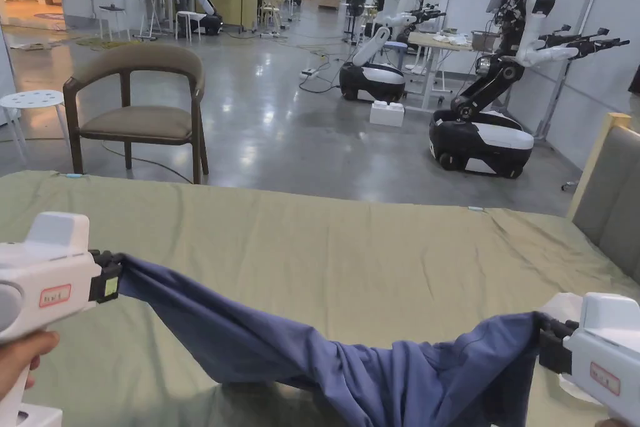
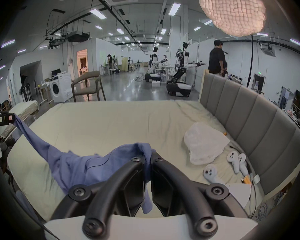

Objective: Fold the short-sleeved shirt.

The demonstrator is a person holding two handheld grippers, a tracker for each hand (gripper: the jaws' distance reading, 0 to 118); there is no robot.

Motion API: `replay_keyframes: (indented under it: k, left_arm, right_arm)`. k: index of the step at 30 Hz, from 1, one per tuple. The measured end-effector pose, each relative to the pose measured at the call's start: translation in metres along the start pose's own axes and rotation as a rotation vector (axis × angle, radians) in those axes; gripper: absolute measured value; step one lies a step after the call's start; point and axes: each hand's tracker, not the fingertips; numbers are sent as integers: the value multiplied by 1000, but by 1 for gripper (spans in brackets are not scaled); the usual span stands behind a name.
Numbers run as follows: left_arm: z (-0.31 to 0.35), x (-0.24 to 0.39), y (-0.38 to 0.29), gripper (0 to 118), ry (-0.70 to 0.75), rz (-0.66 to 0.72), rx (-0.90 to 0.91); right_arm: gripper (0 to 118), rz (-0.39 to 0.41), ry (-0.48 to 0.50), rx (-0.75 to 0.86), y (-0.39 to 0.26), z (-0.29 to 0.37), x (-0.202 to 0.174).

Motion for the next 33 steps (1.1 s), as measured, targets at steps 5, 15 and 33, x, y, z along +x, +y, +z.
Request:
replay_keyframes:
  k: [5,15,33]
  left_arm:
    - [-6,-17,43,0,9,35,39]
    - [-23,-37,104,0,58,57,77]
    - [-68,-44,101,0,120,14,103]
  right_arm:
    - [3,-11,-5,69,50,1,3]
    - [3,-10,-33,148,126,-6,-2]
    - [3,19,-43,181,139,-64,-23]
